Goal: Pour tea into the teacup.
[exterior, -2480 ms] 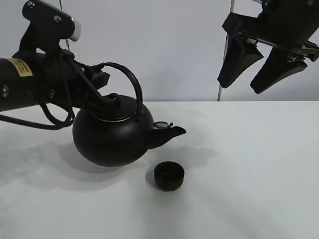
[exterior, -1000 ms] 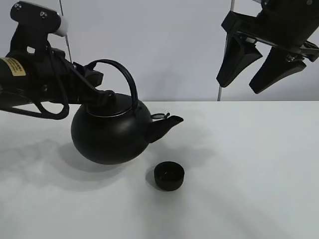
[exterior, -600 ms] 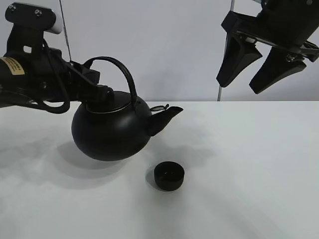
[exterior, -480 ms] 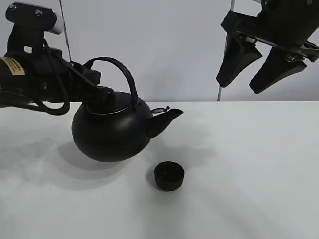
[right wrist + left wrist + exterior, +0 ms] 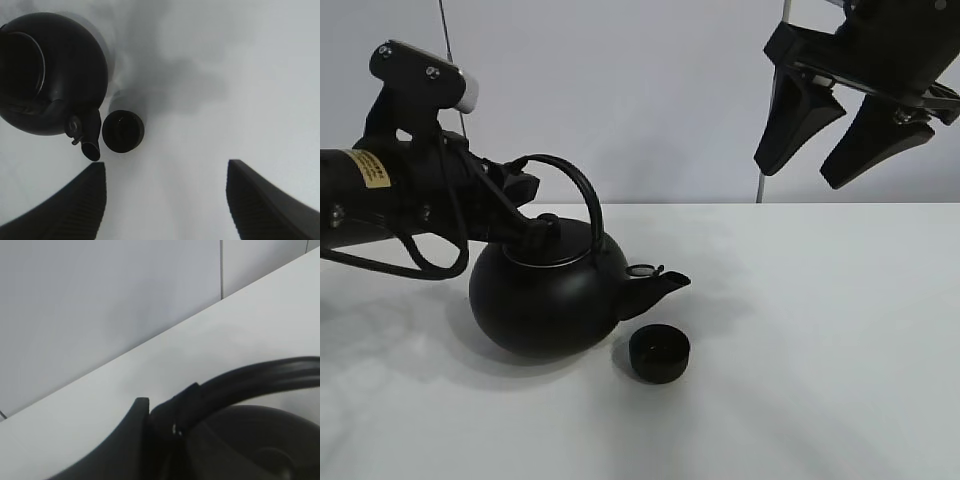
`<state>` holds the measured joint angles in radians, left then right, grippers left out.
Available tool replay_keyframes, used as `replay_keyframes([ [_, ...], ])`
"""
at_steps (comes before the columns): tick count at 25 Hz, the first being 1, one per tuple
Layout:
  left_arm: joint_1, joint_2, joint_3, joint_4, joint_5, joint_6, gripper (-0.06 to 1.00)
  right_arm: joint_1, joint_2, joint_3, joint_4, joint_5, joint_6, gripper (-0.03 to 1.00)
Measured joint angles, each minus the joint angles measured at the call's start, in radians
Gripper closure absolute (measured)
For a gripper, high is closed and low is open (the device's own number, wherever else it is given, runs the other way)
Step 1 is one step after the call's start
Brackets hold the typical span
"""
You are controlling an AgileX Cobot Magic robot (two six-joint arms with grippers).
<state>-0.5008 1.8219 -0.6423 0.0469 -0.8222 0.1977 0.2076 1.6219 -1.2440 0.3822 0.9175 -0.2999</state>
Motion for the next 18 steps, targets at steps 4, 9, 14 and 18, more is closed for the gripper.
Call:
replay_keyframes([
  [4, 0.013, 0.000, -0.005, -0.009, -0.018, 0.038, 0.84, 0.000, 0.000, 0.000, 0.000, 0.000, 0.000, 0.50],
  [9, 0.016, 0.000, -0.006, -0.059, -0.020, 0.083, 0.84, 0.000, 0.000, 0.000, 0.000, 0.000, 0.000, 0.50],
  [14, 0.016, 0.000, -0.020, -0.104, -0.001, 0.104, 0.84, 0.000, 0.000, 0.000, 0.000, 0.000, 0.000, 0.50],
  [18, 0.015, 0.000, -0.046, -0.104, 0.023, 0.102, 0.84, 0.000, 0.000, 0.000, 0.000, 0.000, 0.000, 0.50],
])
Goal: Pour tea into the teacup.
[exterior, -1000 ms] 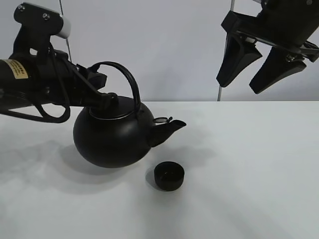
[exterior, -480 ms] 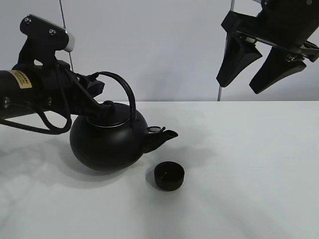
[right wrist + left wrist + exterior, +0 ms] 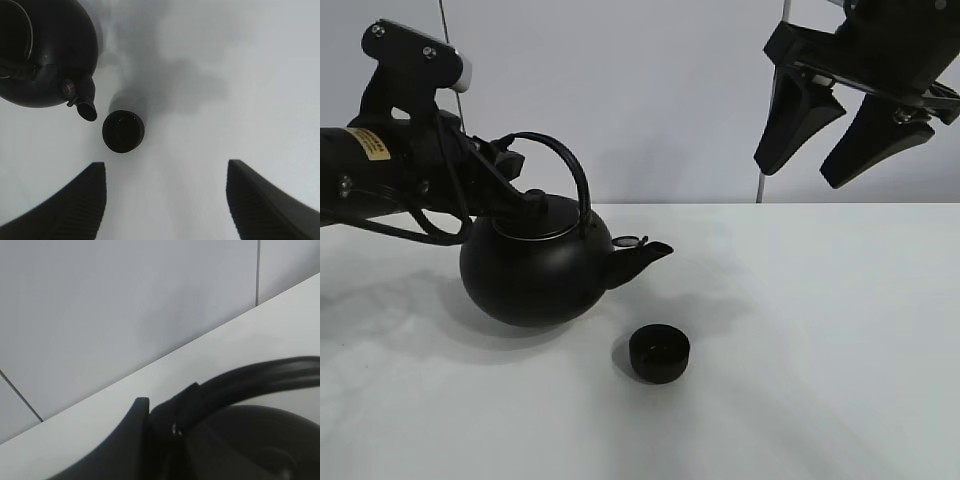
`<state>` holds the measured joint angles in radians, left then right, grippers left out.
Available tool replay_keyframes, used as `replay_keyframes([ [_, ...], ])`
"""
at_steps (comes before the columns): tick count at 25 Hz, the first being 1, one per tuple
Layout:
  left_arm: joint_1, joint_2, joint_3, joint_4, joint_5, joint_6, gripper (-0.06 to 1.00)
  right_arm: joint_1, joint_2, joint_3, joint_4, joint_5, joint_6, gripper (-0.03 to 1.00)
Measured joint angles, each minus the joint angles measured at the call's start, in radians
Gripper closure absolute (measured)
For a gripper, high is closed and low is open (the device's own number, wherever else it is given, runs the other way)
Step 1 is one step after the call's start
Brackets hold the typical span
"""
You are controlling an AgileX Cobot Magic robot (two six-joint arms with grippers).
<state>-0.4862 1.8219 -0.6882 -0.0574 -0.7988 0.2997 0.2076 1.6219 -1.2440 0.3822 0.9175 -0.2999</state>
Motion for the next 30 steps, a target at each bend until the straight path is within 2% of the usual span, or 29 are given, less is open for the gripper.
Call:
replay_keyframes([
  [10, 0.000, 0.001, -0.002, 0.082, 0.035, 0.029, 0.84, 0.000, 0.000, 0.000, 0.000, 0.000, 0.000, 0.50],
  [30, 0.000, 0.001, -0.003, 0.089, 0.038, 0.149, 0.84, 0.000, 0.000, 0.000, 0.000, 0.000, 0.004, 0.50],
])
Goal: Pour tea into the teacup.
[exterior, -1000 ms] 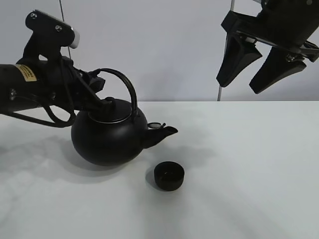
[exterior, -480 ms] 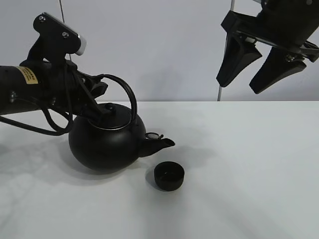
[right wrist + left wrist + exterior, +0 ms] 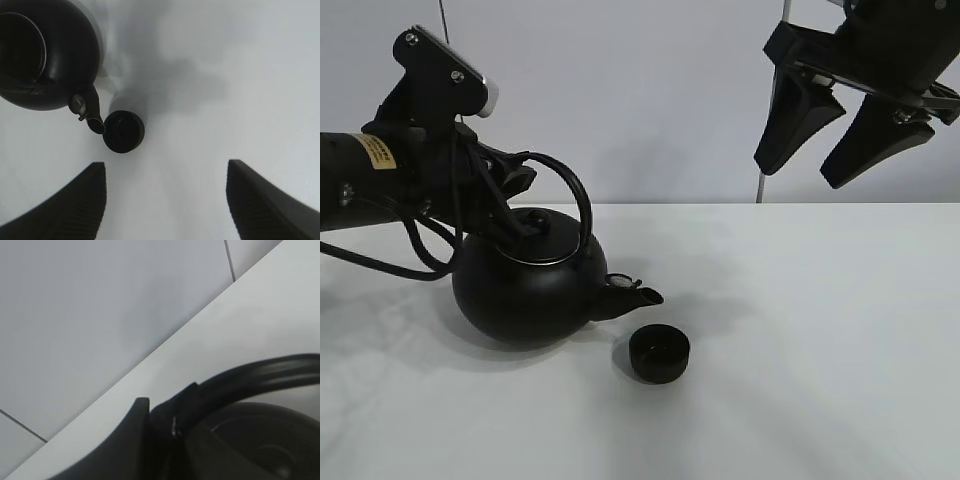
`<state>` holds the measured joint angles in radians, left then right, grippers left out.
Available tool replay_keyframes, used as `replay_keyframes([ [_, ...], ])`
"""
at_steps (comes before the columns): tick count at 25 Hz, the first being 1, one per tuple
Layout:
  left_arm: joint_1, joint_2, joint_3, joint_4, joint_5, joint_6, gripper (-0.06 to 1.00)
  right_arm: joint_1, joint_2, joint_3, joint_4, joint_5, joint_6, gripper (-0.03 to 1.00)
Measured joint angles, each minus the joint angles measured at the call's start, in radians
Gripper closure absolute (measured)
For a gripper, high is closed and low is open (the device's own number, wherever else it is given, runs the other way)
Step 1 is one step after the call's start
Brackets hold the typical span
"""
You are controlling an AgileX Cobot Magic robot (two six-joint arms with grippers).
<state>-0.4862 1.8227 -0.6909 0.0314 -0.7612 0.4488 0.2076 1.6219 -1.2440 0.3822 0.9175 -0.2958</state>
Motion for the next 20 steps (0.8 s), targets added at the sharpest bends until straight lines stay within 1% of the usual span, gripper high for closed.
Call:
replay_keyframes([
  [6, 0.000, 0.000, 0.000, 0.004, 0.000, 0.033, 0.84, 0.000, 0.000, 0.000, 0.000, 0.000, 0.000, 0.50],
  [17, -0.007, 0.000, 0.000, 0.022, -0.001, 0.037, 0.84, 0.000, 0.000, 0.000, 0.000, 0.000, 0.000, 0.50],
  [20, -0.007, 0.000, 0.000, 0.022, -0.001, 0.062, 0.84, 0.000, 0.000, 0.000, 0.000, 0.000, 0.000, 0.50],
])
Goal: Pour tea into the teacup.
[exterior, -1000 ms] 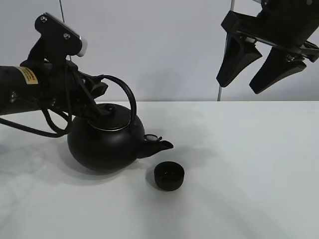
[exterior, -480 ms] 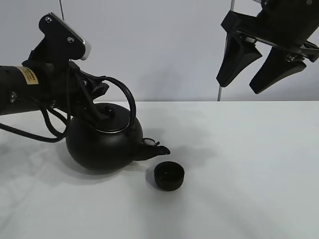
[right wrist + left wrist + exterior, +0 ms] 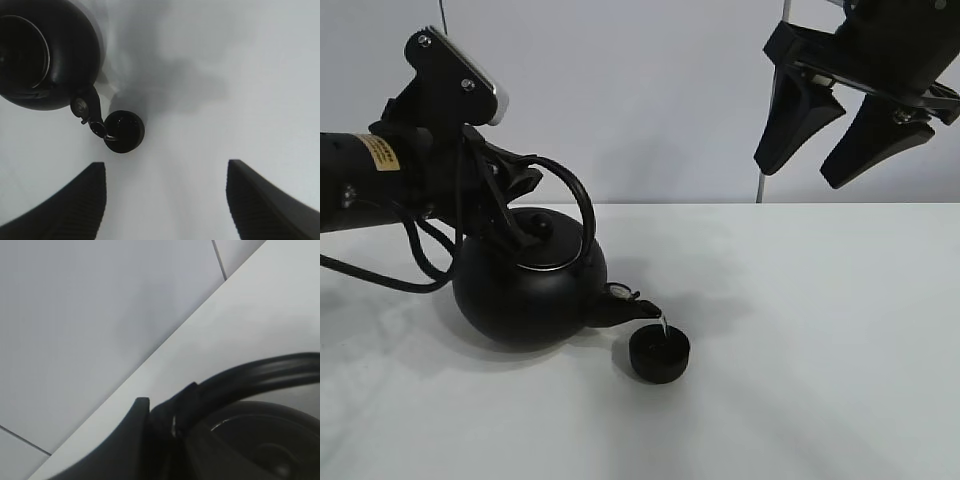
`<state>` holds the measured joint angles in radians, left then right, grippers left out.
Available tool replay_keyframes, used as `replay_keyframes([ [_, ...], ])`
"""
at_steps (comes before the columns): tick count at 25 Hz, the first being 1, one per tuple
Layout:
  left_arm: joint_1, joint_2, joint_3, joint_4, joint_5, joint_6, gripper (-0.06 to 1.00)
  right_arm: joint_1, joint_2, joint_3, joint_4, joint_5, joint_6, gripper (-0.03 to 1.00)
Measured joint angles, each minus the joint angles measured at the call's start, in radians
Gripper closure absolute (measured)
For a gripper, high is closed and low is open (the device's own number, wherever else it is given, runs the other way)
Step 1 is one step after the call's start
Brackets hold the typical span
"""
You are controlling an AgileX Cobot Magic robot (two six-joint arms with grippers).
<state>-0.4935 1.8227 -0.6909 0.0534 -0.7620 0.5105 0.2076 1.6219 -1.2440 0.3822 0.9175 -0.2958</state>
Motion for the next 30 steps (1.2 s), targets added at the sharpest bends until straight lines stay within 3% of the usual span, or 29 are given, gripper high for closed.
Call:
replay_keyframes([
  [24, 0.000, 0.000, 0.000, -0.004, -0.001, 0.034, 0.84, 0.000, 0.000, 0.000, 0.000, 0.000, 0.000, 0.50],
  [30, 0.000, -0.006, 0.000, -0.027, 0.000, -0.095, 0.84, 0.000, 0.000, 0.000, 0.000, -0.001, 0.000, 0.50],
])
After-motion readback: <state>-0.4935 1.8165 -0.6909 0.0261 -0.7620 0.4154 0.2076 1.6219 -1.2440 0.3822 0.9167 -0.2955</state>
